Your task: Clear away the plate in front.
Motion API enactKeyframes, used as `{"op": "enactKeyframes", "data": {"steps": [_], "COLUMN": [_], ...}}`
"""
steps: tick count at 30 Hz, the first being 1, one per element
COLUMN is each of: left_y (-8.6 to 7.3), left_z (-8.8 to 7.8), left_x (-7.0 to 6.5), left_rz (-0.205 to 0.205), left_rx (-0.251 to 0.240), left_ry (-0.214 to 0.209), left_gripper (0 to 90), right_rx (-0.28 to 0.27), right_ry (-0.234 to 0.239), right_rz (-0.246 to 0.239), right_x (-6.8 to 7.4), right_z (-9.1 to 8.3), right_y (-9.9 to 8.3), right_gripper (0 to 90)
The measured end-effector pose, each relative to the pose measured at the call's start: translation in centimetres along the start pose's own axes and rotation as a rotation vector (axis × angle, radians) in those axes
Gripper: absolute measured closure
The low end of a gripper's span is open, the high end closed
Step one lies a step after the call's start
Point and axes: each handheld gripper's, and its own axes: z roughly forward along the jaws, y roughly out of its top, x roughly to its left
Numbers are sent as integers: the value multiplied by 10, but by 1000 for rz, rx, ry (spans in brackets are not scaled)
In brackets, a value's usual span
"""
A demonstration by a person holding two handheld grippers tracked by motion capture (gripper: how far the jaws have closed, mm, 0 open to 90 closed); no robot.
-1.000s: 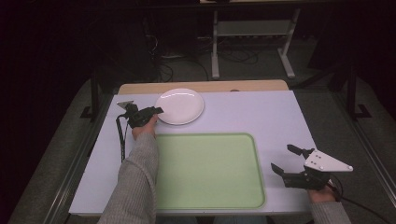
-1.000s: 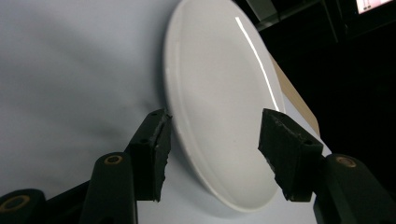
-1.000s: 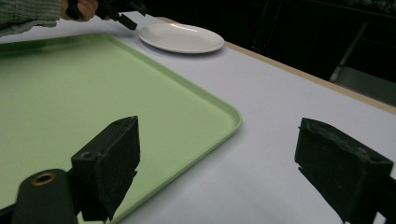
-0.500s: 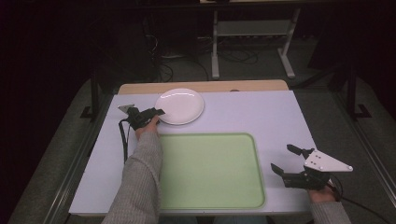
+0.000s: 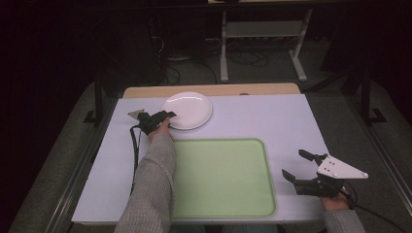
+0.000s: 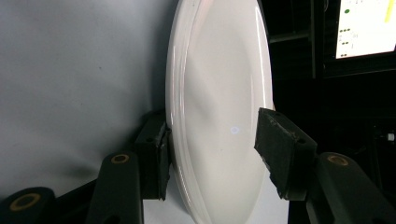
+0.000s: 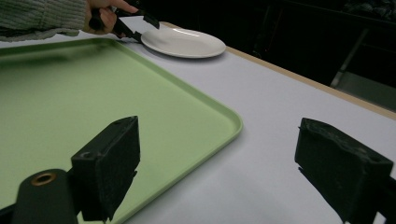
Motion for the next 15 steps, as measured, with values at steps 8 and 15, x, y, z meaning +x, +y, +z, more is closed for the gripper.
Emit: {"op": "enactKeyframes", "data": {"steps": [8,15], "left_y": [-2,1], "left_z": [0,0], "left_x": [5,12], "left_rz": [-20,-36], "left_rx": [-17,-1], "left_ry": [-16,-18], "left_gripper": [551,679], "right_rx": [-6,-6], "right_ry": [12,14], "right_rz": [-4,-1], "right_x": [0,0], "right_z": [-1,0], "right_y": [1,0], "right_gripper": [132,132]}}
